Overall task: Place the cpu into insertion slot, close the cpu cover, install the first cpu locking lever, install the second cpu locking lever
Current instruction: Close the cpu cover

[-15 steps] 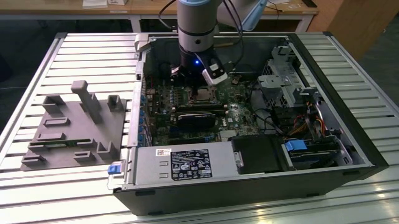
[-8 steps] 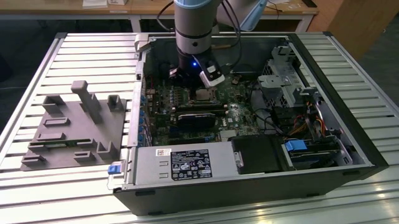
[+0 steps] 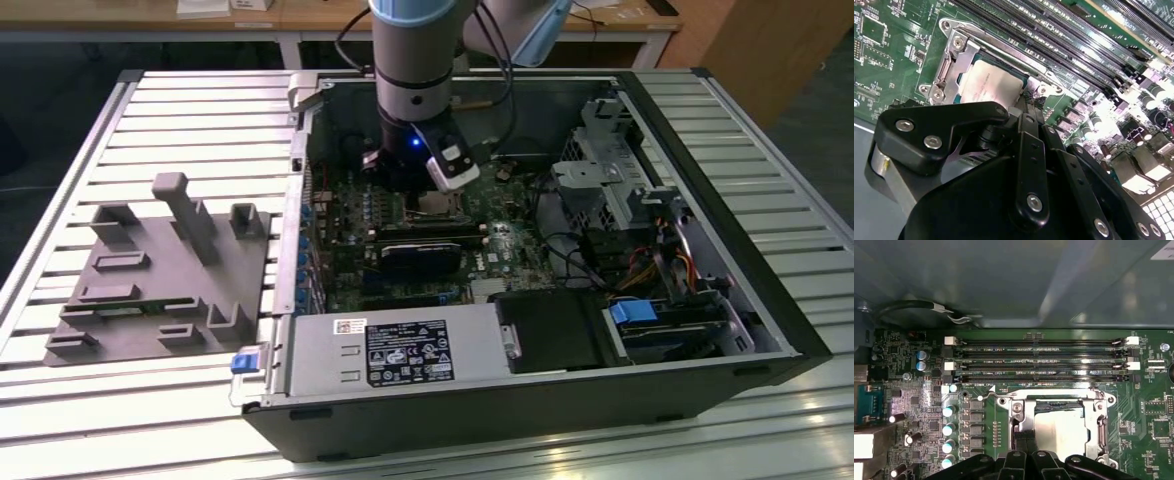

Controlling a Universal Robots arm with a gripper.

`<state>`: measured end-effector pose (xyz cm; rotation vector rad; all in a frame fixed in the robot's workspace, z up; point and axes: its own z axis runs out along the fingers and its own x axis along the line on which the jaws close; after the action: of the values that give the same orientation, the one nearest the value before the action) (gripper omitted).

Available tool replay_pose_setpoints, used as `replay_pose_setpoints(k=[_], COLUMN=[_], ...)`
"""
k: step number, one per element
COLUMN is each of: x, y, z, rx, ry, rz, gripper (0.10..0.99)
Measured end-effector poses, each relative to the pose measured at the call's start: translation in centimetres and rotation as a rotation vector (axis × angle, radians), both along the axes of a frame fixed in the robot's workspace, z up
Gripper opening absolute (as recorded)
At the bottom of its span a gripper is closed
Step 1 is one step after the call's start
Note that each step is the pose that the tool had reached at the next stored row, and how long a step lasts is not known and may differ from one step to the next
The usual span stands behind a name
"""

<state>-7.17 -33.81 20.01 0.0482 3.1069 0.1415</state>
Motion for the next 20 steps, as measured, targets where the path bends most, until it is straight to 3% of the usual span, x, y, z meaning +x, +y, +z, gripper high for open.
replay_pose_setpoints(k=[20], x=[0.63], y=[0.0], z=[0.09], rx=[0.0], ry=[0.0016], rz=[0.0], gripper=[0.102])
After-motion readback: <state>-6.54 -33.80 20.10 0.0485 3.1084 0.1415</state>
